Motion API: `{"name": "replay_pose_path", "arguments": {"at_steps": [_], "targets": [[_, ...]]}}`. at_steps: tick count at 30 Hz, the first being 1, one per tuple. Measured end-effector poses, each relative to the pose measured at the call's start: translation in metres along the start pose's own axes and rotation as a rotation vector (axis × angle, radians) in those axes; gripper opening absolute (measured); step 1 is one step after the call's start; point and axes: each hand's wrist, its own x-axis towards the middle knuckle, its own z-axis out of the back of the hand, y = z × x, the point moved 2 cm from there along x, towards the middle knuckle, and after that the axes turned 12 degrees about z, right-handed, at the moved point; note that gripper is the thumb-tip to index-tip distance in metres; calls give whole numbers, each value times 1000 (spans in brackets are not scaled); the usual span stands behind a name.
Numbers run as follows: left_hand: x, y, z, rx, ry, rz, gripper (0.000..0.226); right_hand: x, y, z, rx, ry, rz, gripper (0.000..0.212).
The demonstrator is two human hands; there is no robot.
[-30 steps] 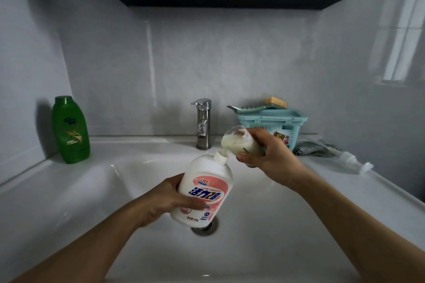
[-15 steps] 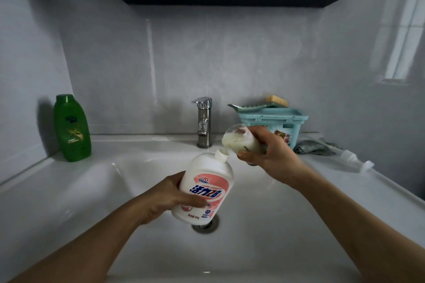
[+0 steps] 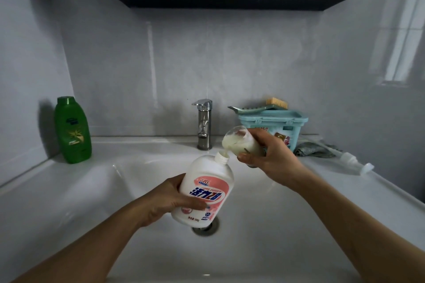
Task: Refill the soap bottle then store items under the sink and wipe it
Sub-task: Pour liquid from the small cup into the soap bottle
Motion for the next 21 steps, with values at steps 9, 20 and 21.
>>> {"name": "replay_pose_path", "arguments": {"at_steps": [9,20,21], "targets": [[0,0,-1,7,4,-1,45,0,1,1,-17,2,-4,44],[-1,1,-2,14,20,-5,59,2,-4,0,-18,5,-2,46],[-1,1,-2,15,21,-3,59,2,-4,0,-18,4,-3,46]]}}
